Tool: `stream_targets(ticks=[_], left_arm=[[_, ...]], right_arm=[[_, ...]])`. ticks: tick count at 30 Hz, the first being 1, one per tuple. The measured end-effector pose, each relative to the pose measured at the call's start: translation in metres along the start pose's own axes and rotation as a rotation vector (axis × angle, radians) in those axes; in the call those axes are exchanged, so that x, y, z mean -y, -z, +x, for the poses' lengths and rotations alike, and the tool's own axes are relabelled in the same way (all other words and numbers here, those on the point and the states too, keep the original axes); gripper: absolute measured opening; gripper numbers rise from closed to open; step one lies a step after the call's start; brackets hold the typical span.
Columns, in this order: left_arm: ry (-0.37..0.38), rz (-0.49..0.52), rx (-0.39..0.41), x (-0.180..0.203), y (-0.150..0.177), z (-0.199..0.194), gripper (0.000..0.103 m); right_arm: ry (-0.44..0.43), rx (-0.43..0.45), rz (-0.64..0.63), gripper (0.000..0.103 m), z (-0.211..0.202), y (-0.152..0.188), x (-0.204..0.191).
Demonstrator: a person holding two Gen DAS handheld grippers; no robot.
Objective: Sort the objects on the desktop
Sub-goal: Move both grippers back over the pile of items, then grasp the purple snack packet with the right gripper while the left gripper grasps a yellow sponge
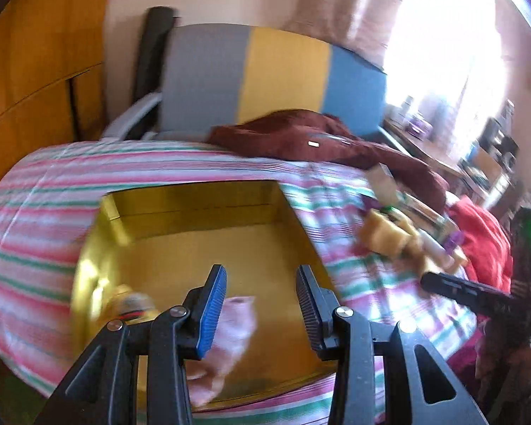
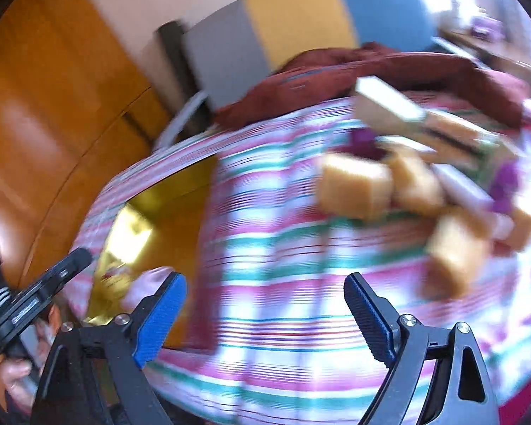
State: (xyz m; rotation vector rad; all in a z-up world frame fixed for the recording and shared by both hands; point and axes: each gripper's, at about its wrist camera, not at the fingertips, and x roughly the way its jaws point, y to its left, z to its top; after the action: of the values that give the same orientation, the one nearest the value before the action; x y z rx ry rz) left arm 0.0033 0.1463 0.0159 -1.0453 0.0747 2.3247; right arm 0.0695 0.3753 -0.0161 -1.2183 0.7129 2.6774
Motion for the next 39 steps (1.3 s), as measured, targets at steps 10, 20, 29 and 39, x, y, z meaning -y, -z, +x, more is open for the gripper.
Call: stream_targets(ticks=[10, 20, 29, 39], left_arm=[[0.126, 0.123, -0.081, 0.088, -0.011, 0.039, 0.041], [0.143, 0.161, -0.145, 0.116, -0.012, 0.067, 0.041], [0.157, 0.161, -0.170, 0.126, -0.017, 0.087, 0.041], [0.144, 0.176, -0.195, 0.138, -0.020, 0.114, 0.041]], right_arm=[[0.231, 0.102, 0.228, 0.075, -0.056, -0.011, 0.114], [0.277, 0.147, 0.333, 0.072, -0.040, -0.051, 0.160], [0.256, 0.166, 0.383, 0.074, -0.022, -0.058, 0.184], [0.297, 0.133, 0.307, 0.044, -0.014, -0.058, 0.173]])
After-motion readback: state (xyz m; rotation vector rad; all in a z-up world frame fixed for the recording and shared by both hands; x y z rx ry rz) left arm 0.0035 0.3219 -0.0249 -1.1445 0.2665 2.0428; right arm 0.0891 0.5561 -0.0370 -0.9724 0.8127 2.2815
